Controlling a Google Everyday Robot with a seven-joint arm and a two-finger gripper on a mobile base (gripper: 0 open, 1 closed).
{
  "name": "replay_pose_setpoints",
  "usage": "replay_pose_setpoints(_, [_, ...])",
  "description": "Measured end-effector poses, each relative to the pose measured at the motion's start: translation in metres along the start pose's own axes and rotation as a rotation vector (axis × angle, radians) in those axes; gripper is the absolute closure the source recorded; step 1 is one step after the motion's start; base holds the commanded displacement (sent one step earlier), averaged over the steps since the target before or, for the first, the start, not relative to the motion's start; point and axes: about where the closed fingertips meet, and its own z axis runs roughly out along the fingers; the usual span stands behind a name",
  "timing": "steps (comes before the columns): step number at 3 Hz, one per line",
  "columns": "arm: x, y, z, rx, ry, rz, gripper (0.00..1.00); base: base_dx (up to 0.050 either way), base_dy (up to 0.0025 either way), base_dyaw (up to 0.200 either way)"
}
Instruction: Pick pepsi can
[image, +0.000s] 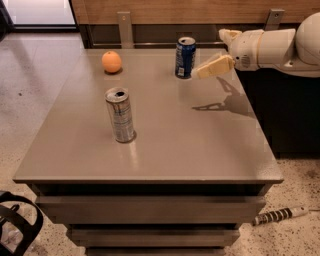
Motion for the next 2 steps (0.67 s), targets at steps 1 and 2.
replay_pose_setpoints(1, [0.000,0.000,0.000,0.000,0.000,0.000,0.00,0.000,0.00000,0.000])
replay_pose_setpoints(2, [0.011,-0.014,0.015,-0.003,-0.029,0.030,0.00,0.000,0.00000,0.000])
